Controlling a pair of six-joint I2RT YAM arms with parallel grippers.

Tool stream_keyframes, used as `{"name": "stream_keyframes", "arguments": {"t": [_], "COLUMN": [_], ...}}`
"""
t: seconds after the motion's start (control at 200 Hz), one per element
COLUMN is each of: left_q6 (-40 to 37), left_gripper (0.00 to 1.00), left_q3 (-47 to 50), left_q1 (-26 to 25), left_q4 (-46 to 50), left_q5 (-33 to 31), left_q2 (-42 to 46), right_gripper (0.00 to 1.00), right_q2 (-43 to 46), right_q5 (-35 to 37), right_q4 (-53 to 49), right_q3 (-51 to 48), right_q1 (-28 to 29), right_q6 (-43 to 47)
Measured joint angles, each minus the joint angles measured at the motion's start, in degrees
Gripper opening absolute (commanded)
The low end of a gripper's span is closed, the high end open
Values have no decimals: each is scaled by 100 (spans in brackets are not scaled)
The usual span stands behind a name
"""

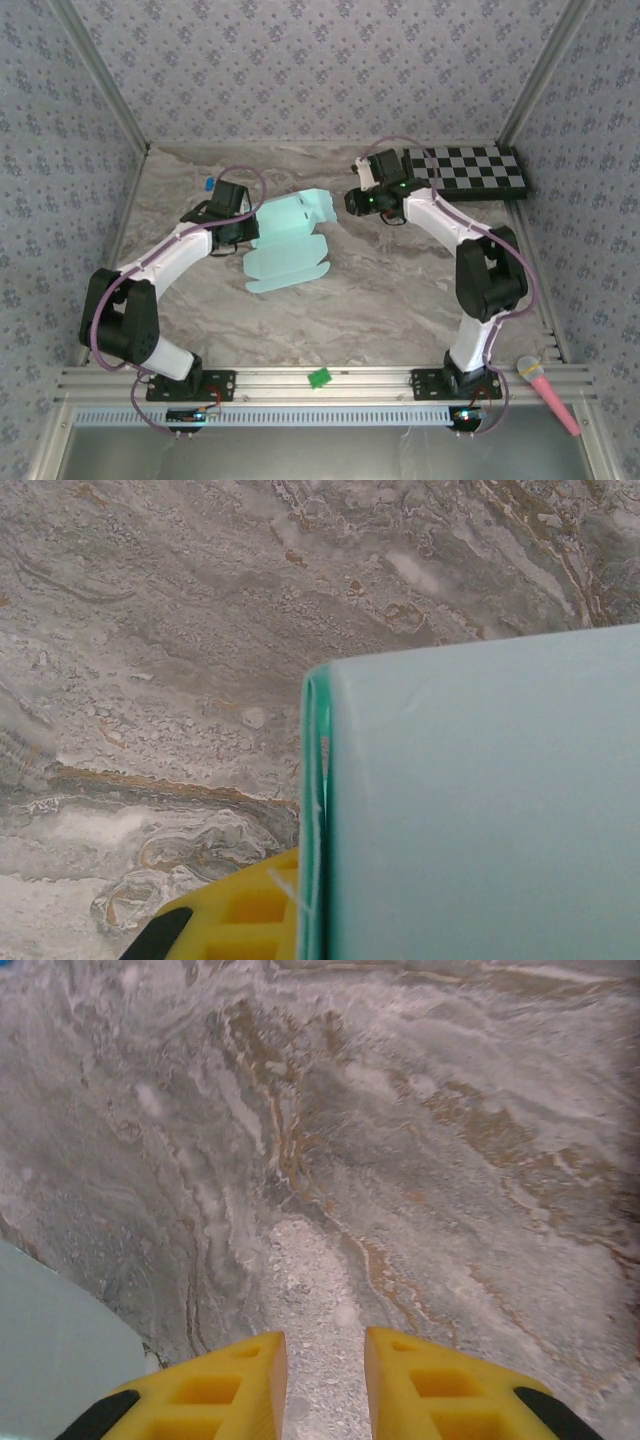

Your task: Fold the paper box

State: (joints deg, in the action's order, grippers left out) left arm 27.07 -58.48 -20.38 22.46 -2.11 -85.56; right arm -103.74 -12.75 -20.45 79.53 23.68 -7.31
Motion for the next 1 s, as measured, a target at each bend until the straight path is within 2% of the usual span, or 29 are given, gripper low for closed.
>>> {"name": "stream_keyframes", "arguments": {"t": [0.475, 0.999], "left_q6": [2, 4], "left_gripper": [0, 0], "left_q3": [0, -85], "left_q1": [0, 0], "left_q4": [-15, -13], "left_q5": [39, 37], "left_q2": [-37, -199], "right_gripper": [28, 28], "right_q2": [-175, -186], "right_q5": [-820, -1362], "right_q4": [234, 219], "right_q3": [55, 55], "right_q1": [389, 599], "right_q6": [680, 935]}}
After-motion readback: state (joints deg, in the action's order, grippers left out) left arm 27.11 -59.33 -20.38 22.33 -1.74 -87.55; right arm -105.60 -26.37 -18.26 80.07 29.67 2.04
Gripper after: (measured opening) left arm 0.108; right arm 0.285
